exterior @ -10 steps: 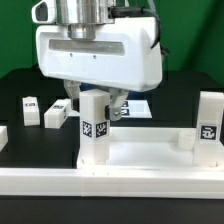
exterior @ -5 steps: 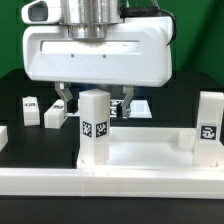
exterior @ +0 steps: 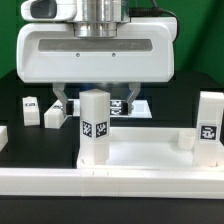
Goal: Assemble desk
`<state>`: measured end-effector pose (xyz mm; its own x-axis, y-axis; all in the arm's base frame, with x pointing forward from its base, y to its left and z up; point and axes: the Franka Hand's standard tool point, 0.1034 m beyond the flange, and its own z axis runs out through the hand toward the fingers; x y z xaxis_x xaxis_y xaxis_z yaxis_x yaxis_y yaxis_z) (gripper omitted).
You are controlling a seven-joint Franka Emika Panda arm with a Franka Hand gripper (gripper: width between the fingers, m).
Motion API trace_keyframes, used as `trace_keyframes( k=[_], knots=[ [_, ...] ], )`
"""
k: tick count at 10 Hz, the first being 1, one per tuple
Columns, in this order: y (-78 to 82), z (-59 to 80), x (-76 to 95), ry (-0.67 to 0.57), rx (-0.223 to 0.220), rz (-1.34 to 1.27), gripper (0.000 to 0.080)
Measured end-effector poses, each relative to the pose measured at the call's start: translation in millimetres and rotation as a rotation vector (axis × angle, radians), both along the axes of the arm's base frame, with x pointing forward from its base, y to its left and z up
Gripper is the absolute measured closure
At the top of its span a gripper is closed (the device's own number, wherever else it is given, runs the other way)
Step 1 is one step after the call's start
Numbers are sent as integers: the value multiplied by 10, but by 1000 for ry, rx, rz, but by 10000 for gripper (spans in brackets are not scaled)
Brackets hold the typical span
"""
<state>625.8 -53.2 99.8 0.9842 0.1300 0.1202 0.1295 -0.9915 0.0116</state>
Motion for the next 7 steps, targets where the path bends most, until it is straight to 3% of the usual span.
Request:
trace_keyframes(
  k=[5, 7],
  knots=[
    [-37, 0, -2, 5, -72, 368, 151],
    [-39, -10, -5, 7, -72, 375, 151]
  ],
)
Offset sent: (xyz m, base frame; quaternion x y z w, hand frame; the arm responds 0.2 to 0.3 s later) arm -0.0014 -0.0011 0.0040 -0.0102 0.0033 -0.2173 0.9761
